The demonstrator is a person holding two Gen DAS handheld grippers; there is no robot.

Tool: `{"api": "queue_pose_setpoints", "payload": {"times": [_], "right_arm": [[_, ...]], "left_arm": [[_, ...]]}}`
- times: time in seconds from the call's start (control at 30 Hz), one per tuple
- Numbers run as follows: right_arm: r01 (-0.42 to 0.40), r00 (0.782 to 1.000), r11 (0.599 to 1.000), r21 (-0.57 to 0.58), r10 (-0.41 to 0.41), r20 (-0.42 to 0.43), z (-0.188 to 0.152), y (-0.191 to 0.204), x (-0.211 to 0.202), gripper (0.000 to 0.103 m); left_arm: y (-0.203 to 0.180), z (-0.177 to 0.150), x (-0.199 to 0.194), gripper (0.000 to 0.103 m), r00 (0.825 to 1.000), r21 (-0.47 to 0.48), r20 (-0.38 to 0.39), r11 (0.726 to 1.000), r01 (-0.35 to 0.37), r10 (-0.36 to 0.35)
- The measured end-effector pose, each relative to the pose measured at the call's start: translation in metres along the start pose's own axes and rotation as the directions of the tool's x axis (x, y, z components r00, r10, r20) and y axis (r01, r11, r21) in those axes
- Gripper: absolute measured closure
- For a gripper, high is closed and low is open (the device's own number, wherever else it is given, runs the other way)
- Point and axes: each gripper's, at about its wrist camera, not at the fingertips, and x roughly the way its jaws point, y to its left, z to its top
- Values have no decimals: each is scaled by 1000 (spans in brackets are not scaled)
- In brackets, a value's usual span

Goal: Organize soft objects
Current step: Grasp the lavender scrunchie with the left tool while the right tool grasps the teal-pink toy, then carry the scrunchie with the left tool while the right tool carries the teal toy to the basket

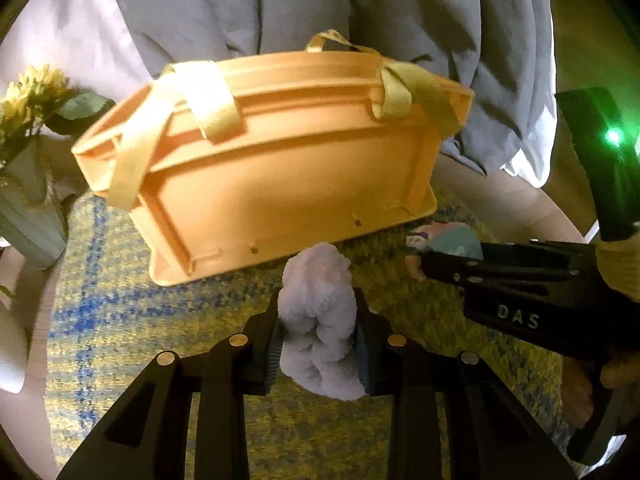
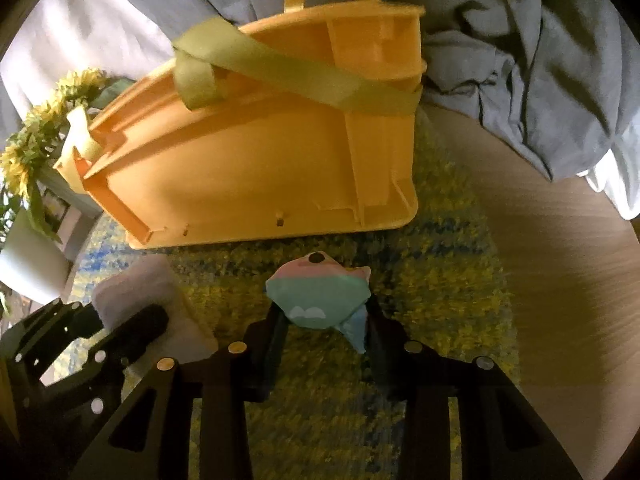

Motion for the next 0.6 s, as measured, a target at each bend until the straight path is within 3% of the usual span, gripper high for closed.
{"api": "queue_pose_setpoints", "payload": {"times": [0.6], "right_arm": [[10, 987, 998, -58, -1, 158, 6, 27, -76, 65]], "left_arm": [[7, 10, -73, 73, 982, -19, 179, 998, -63, 65]]}}
